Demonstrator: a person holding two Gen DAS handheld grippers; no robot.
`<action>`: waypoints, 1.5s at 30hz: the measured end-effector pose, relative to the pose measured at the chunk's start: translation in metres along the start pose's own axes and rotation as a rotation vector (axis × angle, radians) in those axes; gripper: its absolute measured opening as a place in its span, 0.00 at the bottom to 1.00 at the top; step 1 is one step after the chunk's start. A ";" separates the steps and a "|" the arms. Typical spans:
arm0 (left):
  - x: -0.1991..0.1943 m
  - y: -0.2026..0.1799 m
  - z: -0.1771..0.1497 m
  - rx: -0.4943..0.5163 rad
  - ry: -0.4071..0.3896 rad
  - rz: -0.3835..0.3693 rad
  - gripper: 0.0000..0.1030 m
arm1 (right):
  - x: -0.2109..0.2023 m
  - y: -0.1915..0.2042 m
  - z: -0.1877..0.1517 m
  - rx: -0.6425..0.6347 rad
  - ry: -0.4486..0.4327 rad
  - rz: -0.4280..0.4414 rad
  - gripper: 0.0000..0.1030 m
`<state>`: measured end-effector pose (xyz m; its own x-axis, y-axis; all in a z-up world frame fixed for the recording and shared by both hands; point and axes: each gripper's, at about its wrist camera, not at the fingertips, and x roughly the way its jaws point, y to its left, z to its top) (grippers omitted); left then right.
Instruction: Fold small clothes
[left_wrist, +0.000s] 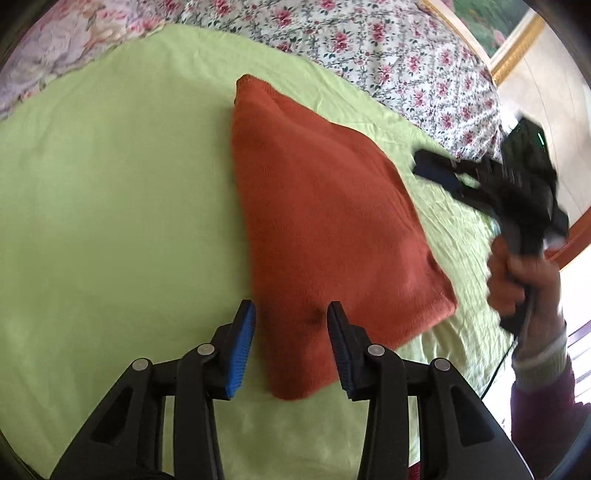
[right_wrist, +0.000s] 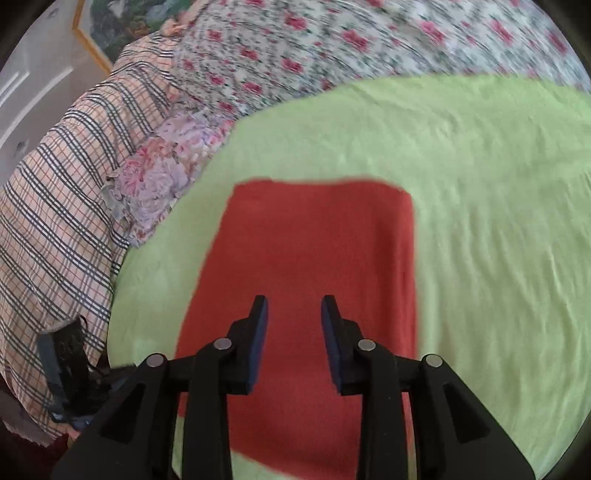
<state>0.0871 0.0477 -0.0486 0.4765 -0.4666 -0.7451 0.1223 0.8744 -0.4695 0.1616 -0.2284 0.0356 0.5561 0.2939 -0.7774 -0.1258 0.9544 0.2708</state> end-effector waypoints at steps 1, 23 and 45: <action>0.002 0.001 0.001 -0.006 0.004 -0.008 0.43 | 0.010 0.004 0.013 -0.012 0.014 0.008 0.49; 0.032 0.007 0.008 -0.013 0.052 -0.083 0.48 | 0.210 0.090 0.119 -0.453 0.296 -0.065 0.08; 0.004 -0.003 -0.019 -0.010 0.034 -0.005 0.46 | 0.017 0.006 -0.007 0.098 -0.021 0.012 0.12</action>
<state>0.0719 0.0409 -0.0595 0.4460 -0.4757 -0.7582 0.1156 0.8706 -0.4783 0.1647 -0.2172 0.0200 0.5726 0.3029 -0.7618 -0.0520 0.9408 0.3350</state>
